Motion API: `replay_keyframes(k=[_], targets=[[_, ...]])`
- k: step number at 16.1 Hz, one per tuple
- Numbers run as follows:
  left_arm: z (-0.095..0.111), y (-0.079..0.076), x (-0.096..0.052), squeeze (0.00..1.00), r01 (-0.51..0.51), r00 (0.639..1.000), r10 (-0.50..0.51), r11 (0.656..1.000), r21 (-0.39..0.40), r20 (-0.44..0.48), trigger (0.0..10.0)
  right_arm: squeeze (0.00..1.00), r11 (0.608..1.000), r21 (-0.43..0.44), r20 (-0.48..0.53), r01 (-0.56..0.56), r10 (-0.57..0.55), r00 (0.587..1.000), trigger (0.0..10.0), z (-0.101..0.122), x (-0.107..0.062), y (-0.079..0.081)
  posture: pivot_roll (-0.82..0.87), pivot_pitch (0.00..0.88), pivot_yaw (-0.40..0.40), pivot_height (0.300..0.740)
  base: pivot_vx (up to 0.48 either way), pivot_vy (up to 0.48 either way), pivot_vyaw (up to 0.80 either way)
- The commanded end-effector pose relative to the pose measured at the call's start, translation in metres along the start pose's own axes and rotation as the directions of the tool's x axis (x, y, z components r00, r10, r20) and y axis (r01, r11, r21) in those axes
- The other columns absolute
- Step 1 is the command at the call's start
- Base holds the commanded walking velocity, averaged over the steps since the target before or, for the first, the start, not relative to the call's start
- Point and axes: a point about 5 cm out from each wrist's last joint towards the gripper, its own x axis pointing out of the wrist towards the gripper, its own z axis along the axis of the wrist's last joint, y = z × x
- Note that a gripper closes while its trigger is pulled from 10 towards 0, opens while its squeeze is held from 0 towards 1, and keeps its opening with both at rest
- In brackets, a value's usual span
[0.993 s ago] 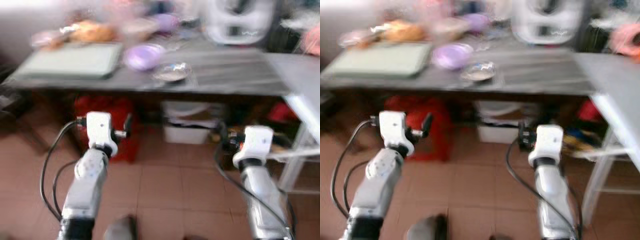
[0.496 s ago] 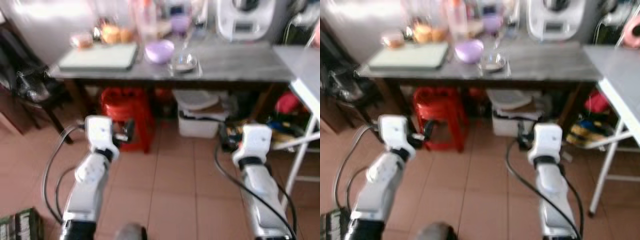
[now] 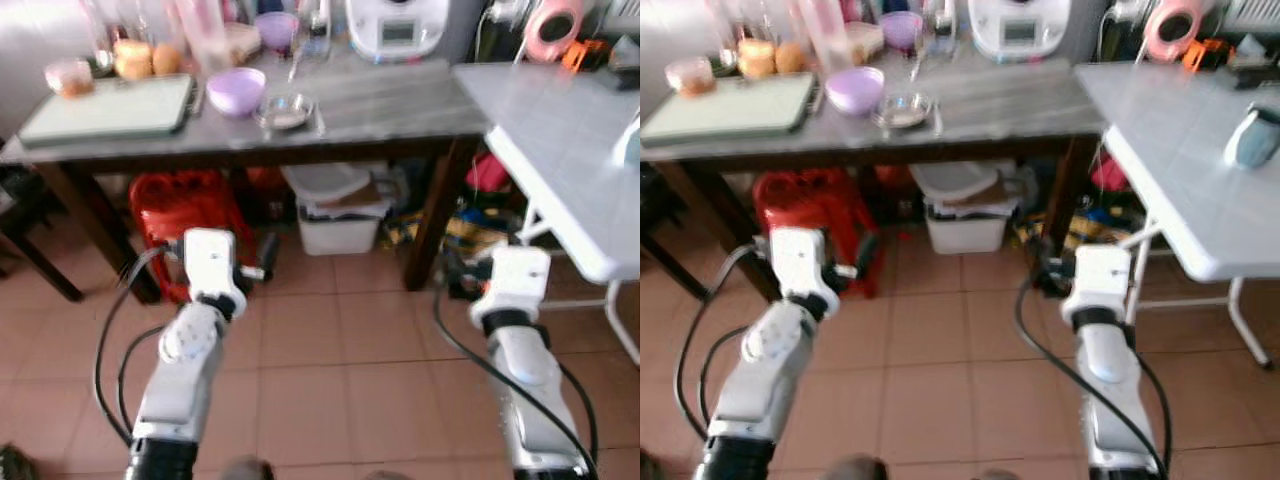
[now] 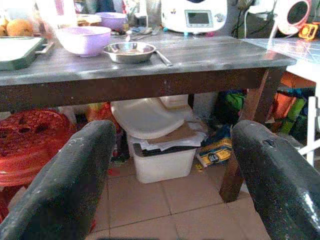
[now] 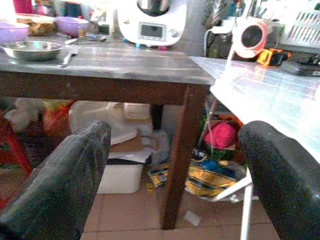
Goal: Setting the table
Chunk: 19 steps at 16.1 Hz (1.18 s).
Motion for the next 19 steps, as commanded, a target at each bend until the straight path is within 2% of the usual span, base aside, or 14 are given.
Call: replay_keyframes(k=[1, 11, 13, 15, 17, 18, 19], targets=[[-0.001, 0.009, -0.002, 0.0, -0.022, 1.0, 0.022, 1.0, 0.015, -0.011, 10.0, 0.0, 1.0, 0.015, 0.01, -0.026, 0.026, 1.0, 10.0, 0.002, 0.002, 0.008, -0.02, 0.0, 0.04, 0.74, 0.0, -0.469, 0.0], [-0.002, 0.009, 0.0, 0.0, -0.006, 1.0, 0.006, 1.0, 0.014, -0.026, 10.0, 0.0, 0.999, 0.016, 0.02, -0.027, 0.027, 0.999, 10.0, 0.003, 0.006, 0.01, -0.02, 0.0, 0.04, 0.74, 0.0, -0.45, 0.0], [-0.003, 0.007, -0.001, 0.0, -0.002, 0.999, 0.003, 1.0, 0.02, -0.033, 10.0, 0.0, 0.999, -0.02, 0.055, -0.036, 0.037, 0.998, 10.0, 0.007, 0.005, 0.009, -0.02, 0.0, 0.04, 0.74, 0.0, -0.418, 0.0], [-0.001, 0.01, -0.004, 0.0, -0.043, 0.999, 0.043, 0.999, 0.019, -0.004, 10.0, 0.0, 1.0, 0.0, 0.057, 0.004, -0.004, 0.998, 10.0, 0.009, 0.005, 0.005, -0.02, 0.0, 0.041, 0.74, 0.0, -0.42, 0.0], [-0.001, 0.014, -0.007, 0.0, -0.078, 0.997, 0.078, 0.997, -0.001, 0.016, 10.0, 0.0, 0.998, 0.06, 0.054, -0.003, -0.001, 0.999, 10.0, 0.009, 0.003, 0.008, -0.02, 0.0, 0.042, 0.74, 0.0, -0.416, 0.0], [-0.004, 0.015, -0.01, 0.0, -0.102, 0.995, 0.102, 0.995, -0.016, 0.007, 10.0, 0.0, 0.981, 0.192, 0.007, 0.019, -0.021, 1.0, 10.0, 0.003, 0.0, 0.012, -0.02, 0.0, 0.037, 0.74, 0.24, -0.412, 0.0], [-0.007, 0.014, -0.012, 0.0, -0.104, 0.995, 0.104, 0.994, -0.034, -0.003, 10.0, 0.0, 0.967, 0.252, -0.019, 0.026, -0.022, 1.0, 10.0, 0.001, -0.001, 0.014, -0.02, 0.0, 0.035, 0.74, 0.255, -0.401, 0.0]])
